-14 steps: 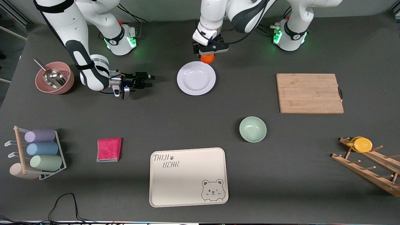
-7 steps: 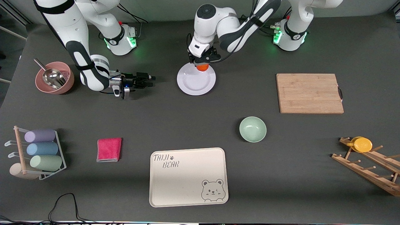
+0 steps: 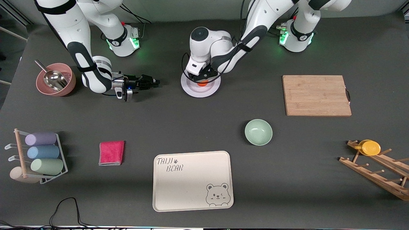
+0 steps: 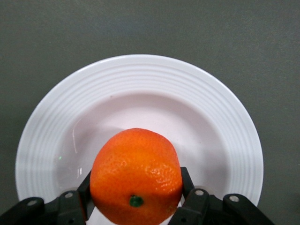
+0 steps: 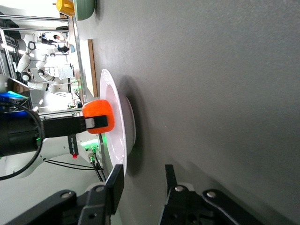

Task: Place orange and plate with both arms
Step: 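Lower the orange onto the white plate with the left gripper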

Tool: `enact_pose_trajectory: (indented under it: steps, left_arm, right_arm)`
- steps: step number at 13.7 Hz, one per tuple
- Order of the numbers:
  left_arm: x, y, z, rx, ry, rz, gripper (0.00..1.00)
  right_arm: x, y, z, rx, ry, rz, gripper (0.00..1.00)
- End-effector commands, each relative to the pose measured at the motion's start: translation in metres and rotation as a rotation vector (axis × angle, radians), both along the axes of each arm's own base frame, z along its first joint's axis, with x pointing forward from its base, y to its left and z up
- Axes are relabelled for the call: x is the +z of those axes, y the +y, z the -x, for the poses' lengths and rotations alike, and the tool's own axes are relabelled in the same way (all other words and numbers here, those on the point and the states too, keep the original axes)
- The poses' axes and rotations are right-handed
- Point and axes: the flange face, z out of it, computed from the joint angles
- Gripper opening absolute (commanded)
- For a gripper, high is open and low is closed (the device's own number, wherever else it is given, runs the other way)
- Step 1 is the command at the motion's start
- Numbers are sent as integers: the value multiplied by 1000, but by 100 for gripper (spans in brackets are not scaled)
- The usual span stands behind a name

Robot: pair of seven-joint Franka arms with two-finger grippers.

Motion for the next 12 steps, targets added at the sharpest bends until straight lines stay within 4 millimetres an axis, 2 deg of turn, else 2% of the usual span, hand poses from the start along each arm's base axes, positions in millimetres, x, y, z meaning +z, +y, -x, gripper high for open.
enact_pose_trajectory:
  steps: [1, 2, 3, 4, 8, 11, 12]
  left_arm:
    - [0, -8, 3, 9, -25, -11, 0]
    - [-2, -8, 4, 12, -21, -13, 0]
    - [-1, -8, 4, 24, -22, -12, 40]
    - [-2, -9, 5, 18, -26, -17, 99]
    - [5, -3, -6, 9, -49, -34, 100]
    - [48, 30, -57, -83, -100, -144, 100]
    - [62, 36, -67, -60, -110, -142, 100]
  right_arm:
    - [-4, 2, -1, -11, 8, -1, 43]
    - [-7, 2, 0, -7, 8, 2, 43]
    - [-9, 1, 0, -1, -1, 2, 43]
    - [-12, 0, 1, 3, -4, 4, 43]
    - [-17, -1, 3, 9, -9, 6, 43]
    - [-20, -1, 3, 13, -16, 6, 43]
    - [-19, 0, 2, 14, -16, 5, 43]
